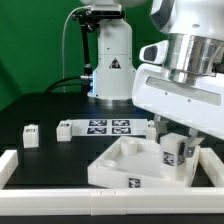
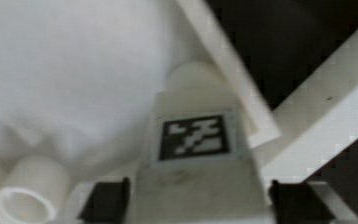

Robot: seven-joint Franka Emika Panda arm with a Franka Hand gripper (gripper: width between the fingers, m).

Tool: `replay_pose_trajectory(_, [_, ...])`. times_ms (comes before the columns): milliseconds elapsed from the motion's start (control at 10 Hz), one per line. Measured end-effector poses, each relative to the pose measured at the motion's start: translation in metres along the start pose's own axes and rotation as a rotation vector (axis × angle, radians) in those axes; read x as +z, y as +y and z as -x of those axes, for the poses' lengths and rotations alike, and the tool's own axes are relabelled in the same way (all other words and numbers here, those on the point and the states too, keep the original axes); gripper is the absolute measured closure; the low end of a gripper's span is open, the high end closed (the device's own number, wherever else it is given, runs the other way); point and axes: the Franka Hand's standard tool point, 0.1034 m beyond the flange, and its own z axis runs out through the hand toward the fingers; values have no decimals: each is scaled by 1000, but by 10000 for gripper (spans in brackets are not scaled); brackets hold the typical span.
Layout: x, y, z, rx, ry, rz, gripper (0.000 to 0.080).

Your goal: Assemble one leg

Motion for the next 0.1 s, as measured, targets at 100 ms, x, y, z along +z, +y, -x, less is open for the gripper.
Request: replay_pose_trajectory(100, [0, 0, 0, 0, 0, 0, 276])
